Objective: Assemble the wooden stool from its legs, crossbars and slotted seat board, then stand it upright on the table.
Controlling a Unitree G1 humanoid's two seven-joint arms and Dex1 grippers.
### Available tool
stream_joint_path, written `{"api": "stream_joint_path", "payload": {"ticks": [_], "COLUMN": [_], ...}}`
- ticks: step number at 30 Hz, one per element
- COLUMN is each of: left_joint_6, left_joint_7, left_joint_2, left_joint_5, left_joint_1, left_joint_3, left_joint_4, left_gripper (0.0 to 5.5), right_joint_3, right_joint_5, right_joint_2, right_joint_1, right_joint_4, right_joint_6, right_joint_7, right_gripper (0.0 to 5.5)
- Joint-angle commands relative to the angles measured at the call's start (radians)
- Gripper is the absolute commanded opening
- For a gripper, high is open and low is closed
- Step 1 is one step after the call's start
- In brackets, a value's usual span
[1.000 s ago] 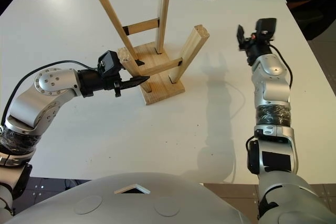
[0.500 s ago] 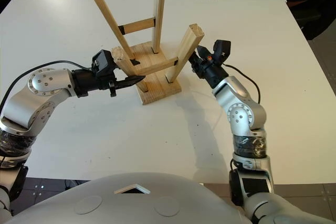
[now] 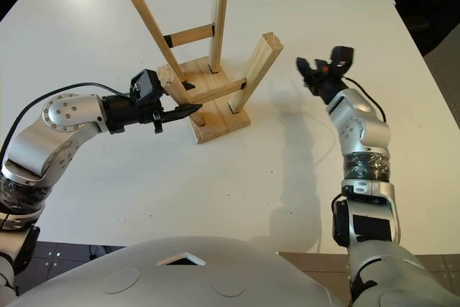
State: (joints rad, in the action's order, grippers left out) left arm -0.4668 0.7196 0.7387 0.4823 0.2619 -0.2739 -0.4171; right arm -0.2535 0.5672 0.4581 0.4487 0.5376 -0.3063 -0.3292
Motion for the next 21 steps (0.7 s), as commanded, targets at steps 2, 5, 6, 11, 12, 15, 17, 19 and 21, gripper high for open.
{"api": "stream_joint_path", "payload": {"ticks": [2, 5, 6, 11, 12, 15, 17, 19, 21], "left_joint_6": [-0.134, -0.136, -0.137, -0.148, -0.153, -0.168, -0.182, -0.196, -0.200], "left_joint_7": [0.023, 0.015, 0.013, 0.004, 0.004, 0.008, 0.005, 0.004, 0.002], "left_joint_2": [0.056, 0.052, 0.049, 0.041, 0.037, 0.020, 0.017, 0.020, 0.015], "left_joint_5": [-0.076, -0.076, -0.077, -0.069, -0.068, -0.069, -0.073, -0.071, -0.051], "left_joint_1": [-0.096, -0.101, -0.100, -0.102, -0.096, -0.066, -0.048, -0.043, -0.047], "left_joint_3": [-0.084, -0.082, -0.083, -0.089, -0.097, -0.112, -0.116, -0.116, -0.102], "left_joint_4": [0.055, 0.057, 0.059, 0.046, 0.040, 0.032, 0.024, 0.011, -0.008], "left_gripper": [2.04, 2.04, 2.04, 2.04, 2.04, 2.04, 2.04, 2.04, 2.04], "right_joint_3": [-0.062, 0.038, 0.091, 0.392, 0.408, 0.396, 0.398, 0.397, 0.408], "right_joint_5": [0.029, 0.018, 0.026, 0.423, 0.468, 0.437, 0.337, 0.282, 0.198], "right_joint_2": [-0.055, -0.139, -0.168, -0.231, -0.210, -0.158, -0.115, -0.099, -0.074], "right_joint_1": [0.031, -0.043, -0.080, -0.183, -0.176, -0.161, -0.161, -0.161, -0.165], "right_joint_4": [0.018, -0.199, -0.309, -1.035, -1.087, -1.080, -1.044, -1.014, -0.966], "right_joint_6": [0.009, -0.059, -0.102, -0.422, -0.449, -0.464, -0.436, -0.421, -0.381], "right_joint_7": [-0.039, -0.036, -0.036, -0.104, -0.135, -0.182, -0.206, -0.211, -0.214], "right_gripper": [3.03, 3.03, 3.03, 3.03, 3.03, 3.03, 3.03, 3.03, 3.03]}}
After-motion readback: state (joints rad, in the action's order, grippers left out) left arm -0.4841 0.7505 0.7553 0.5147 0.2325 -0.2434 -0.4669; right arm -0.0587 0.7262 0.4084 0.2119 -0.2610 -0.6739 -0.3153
